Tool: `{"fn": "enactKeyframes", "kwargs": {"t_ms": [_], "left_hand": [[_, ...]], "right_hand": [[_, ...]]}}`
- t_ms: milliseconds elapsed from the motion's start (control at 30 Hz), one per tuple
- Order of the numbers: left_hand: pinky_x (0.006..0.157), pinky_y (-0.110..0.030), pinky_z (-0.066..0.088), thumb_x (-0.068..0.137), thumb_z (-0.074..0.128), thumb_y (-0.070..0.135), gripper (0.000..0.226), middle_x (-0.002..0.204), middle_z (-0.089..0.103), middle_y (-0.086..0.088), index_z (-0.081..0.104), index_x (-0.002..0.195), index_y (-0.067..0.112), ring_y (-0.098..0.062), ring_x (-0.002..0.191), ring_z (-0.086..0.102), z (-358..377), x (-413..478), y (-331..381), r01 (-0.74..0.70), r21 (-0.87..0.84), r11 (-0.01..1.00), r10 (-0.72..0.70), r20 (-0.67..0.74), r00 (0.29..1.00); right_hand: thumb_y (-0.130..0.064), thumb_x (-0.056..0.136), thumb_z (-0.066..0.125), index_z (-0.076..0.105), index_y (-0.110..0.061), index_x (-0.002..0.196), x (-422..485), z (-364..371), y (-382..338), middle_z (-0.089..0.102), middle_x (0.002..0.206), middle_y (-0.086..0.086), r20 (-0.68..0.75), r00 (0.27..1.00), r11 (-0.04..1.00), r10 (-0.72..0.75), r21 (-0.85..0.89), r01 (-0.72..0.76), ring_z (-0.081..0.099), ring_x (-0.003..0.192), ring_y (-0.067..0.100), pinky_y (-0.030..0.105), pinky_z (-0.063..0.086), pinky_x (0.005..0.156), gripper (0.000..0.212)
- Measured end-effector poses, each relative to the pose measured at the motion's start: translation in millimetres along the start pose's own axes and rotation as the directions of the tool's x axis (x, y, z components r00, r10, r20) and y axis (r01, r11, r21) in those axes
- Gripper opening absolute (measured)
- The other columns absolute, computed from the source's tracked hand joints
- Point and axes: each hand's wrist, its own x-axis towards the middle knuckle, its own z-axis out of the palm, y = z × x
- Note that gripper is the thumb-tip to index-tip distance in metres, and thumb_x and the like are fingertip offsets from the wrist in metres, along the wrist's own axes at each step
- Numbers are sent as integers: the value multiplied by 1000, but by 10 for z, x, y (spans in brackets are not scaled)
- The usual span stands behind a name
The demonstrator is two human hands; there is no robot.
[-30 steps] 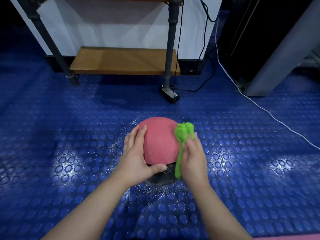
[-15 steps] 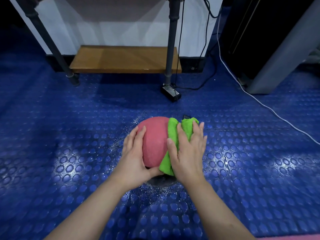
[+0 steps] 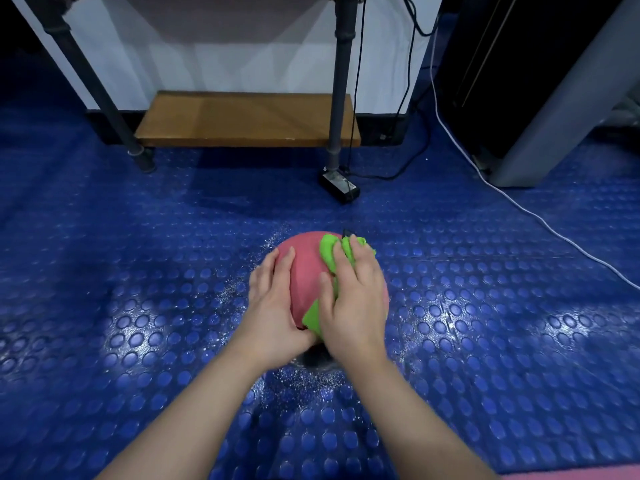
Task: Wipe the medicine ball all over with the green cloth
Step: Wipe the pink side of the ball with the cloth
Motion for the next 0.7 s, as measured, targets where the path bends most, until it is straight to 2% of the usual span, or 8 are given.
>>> {"fn": "enactKeyframes", "kwargs": {"t_ms": [100,233,333,433,533,567,633,700], "left_hand": [[123,-42,13,59,85,50,132,160,-7,13,-1,156,30,-17,149,-3,0,5,20,8,4,1000,-8,-2,1000],[120,-33,9,58,88,53,132,161,-3,9,4,157,25,-18,149,0,-19,121,147,15,15,1000,-14,-27,1000],[122,-40,10,58,88,53,132,161,-5,10,3,156,27,-20,149,-1,-41,142,165,39,26,999,-38,-8,999],[123,-43,12,59,88,52,132,160,-7,14,2,156,28,-16,149,-3,-29,51,130,19,16,1000,-19,-8,1000],[122,-40,10,58,89,51,133,160,-9,13,2,156,28,-15,149,-6,10,-31,97,7,41,999,-6,-23,1000],[123,-41,10,57,89,52,134,160,-9,12,1,156,28,-16,150,-6,25,-40,92,1,46,999,0,-26,1000],[123,-43,10,57,88,53,134,160,-8,11,1,156,28,-18,150,-5,40,-21,96,-1,42,999,2,-25,1000],[123,-45,12,57,80,49,127,161,-7,10,2,156,27,-19,150,-3,48,13,93,5,27,1000,-5,-22,1000]], "right_hand": [[-27,98,36,54,-12,135,102,-1,80,42,148,8,4,1000,999,-3,48,3,33,138,21,35,25,116,43],[-20,102,37,55,-11,132,387,-25,178,44,145,5,25,981,974,193,112,-195,38,134,17,25,28,107,37],[-15,99,36,60,-8,91,649,-68,382,61,109,14,124,884,880,450,104,-463,51,96,27,32,36,78,26],[-13,96,36,46,-10,69,765,-135,562,54,83,12,220,779,782,588,93,-616,47,81,28,37,38,72,29],[-15,98,36,55,-8,78,532,-135,460,59,90,12,136,828,825,543,99,-557,53,89,30,34,35,70,29],[-16,99,36,63,-6,95,404,-113,396,61,107,12,87,870,862,485,121,-493,54,103,29,33,38,78,29],[-16,101,38,59,-7,128,154,-76,212,49,139,9,-4,948,940,317,135,-314,43,131,22,30,32,107,35],[-12,100,42,55,-6,133,8,-28,66,44,146,11,-54,990,987,128,106,-122,36,137,23,33,23,116,36]]}}
